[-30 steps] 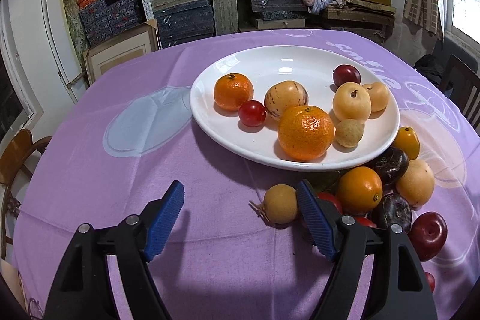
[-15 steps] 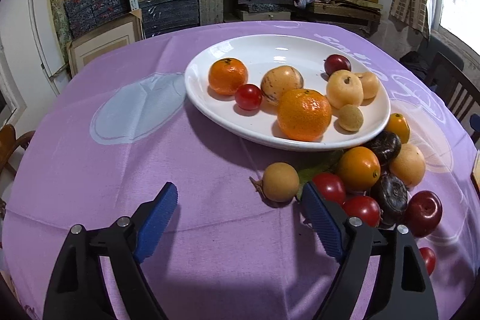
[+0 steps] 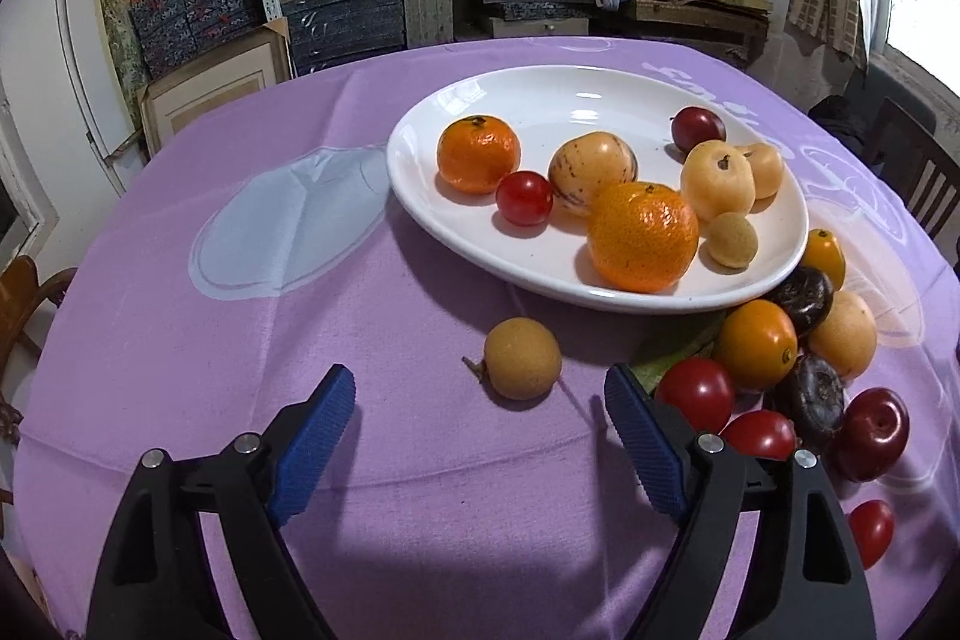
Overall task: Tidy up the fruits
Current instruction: 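Grasp a small brown round fruit with the left gripper, then grasp a red tomato with the right gripper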
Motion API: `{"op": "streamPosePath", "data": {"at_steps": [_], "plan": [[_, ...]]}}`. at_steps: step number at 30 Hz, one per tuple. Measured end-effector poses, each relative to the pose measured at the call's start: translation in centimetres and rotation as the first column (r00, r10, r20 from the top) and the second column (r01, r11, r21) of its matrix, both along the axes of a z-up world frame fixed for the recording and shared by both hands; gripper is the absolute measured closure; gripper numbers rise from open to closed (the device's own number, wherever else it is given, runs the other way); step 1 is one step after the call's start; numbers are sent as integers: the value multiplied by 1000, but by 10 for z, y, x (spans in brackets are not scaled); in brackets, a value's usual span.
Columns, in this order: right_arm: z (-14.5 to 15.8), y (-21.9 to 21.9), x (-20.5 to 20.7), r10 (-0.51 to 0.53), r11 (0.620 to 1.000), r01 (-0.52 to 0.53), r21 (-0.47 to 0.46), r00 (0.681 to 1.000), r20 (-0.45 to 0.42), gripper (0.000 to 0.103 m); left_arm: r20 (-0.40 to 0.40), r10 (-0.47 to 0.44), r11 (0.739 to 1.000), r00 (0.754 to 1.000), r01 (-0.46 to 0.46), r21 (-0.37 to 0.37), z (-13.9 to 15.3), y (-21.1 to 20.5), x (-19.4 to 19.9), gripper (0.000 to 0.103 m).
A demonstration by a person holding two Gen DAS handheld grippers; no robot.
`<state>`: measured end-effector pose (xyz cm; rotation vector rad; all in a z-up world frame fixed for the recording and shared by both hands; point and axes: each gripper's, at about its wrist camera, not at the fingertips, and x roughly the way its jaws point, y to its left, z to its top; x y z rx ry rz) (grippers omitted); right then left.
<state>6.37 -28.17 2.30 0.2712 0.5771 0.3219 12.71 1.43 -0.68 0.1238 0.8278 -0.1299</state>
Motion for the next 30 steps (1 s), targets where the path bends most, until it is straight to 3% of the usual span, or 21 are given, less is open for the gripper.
{"op": "streamPosePath", "data": {"at_steps": [2,3,5,6,7,14,21,30], "plan": [[0,0,0,-2,1000,2,0,1000,-1,4,5,-10,1000,1000,10,-29,1,0,4,19],[-1,0,0,-3,1000,3,3,1000,-2,4,1,-21,999,1000,21,-39,1,-2,6,24],[-1,-1,0,-6,1000,6,10,1000,-5,4,-13,-48,998,999,48,-41,-1,-10,8,39],[-1,-2,0,-7,1000,7,13,1000,-7,4,-17,-62,997,998,62,-36,-2,-13,8,53],[-1,-2,0,-8,1000,8,16,1000,-9,4,-22,-71,997,997,70,-30,-3,-16,8,58],[-2,-3,1,-3,1000,4,18,1000,-21,4,-27,-63,997,998,62,-39,-5,-19,9,58],[-4,0,1,0,1000,1,14,1000,-27,4,-44,-43,998,998,41,-52,-8,-15,9,74],[-6,8,2,54,998,-54,-7,998,-43,4,-35,-6,999,999,4,-37,-6,-4,-9,75]]}}
